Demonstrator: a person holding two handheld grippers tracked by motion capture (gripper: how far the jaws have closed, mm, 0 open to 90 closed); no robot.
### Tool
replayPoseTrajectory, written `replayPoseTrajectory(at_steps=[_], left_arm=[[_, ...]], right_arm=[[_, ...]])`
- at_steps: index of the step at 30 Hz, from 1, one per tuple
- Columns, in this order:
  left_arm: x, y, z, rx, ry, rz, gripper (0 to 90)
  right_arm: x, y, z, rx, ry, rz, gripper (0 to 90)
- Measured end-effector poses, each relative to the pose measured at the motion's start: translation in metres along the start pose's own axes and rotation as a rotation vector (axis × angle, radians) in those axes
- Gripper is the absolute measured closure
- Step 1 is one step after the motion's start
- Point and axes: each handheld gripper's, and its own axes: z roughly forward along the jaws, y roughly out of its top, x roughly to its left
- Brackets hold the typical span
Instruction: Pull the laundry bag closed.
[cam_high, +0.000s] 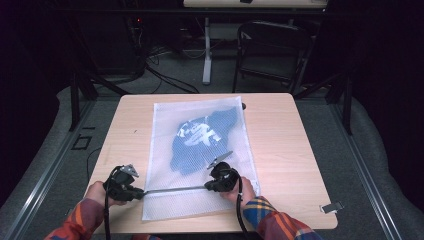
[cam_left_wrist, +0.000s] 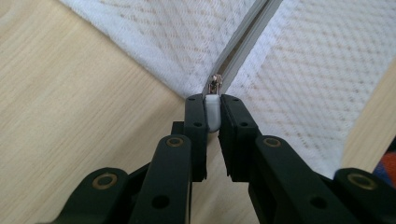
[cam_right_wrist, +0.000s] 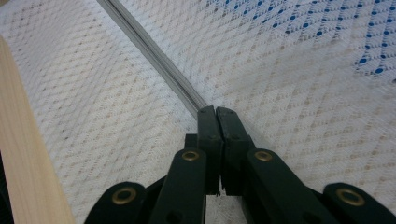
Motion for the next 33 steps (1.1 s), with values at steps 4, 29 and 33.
replayPoseTrajectory(at_steps=[4,29,33], left_arm=[[0.001,-0.001,-0.001,-0.003,-0.004,-0.001,81.9],[0.011,0.002,-0.014,-0.102,-0.02,-0.085,25.9],[0.01,0.002,-0.02,-0.121,0.023,-0.084,15.5]], right_arm=[[0.0,-0.001,0.0,-0.005,-0.001,0.007,89.4],[0.016,0.005,-0.033,-0.043,-0.042,-0.031,11.2],[0.009,0.0,-0.049,-0.034,-0.072,-0.01,0.0]])
